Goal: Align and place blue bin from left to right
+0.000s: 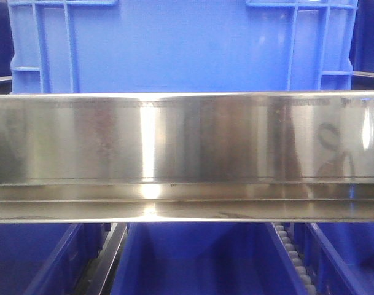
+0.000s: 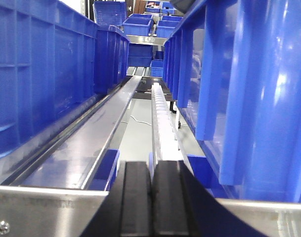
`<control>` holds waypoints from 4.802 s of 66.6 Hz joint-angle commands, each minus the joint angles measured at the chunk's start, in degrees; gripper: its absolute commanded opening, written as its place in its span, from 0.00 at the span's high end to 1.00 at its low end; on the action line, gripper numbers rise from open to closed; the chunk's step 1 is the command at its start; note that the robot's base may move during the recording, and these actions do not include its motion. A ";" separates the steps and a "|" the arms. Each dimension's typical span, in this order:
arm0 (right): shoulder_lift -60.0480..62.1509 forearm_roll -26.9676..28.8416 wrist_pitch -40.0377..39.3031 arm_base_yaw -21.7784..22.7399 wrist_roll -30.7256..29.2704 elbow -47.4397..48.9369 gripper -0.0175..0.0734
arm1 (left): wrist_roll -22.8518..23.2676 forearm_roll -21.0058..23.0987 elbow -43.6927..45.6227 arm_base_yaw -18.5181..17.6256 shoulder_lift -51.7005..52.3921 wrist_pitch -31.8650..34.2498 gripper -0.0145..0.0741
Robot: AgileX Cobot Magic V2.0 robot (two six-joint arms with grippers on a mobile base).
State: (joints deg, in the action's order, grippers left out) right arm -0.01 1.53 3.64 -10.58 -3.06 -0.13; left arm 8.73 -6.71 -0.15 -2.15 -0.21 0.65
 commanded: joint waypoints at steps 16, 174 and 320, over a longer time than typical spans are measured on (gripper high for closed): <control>0.01 0.14 -1.08 0.06 -0.07 0.13 0.90 | -0.04 0.26 0.15 0.16 0.21 1.32 0.96; -42.21 0.14 12.14 0.06 -0.07 51.50 0.90 | -0.04 0.23 54.20 0.17 -47.77 -17.20 0.96; -103.87 -10.20 54.56 -16.55 18.61 113.69 0.47 | 5.43 -4.05 115.37 -12.59 -100.74 -57.52 0.96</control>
State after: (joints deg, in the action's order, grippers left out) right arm -103.59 -8.04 58.22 -27.13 15.44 113.02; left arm 13.72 -10.69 114.68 -14.34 -101.02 -57.05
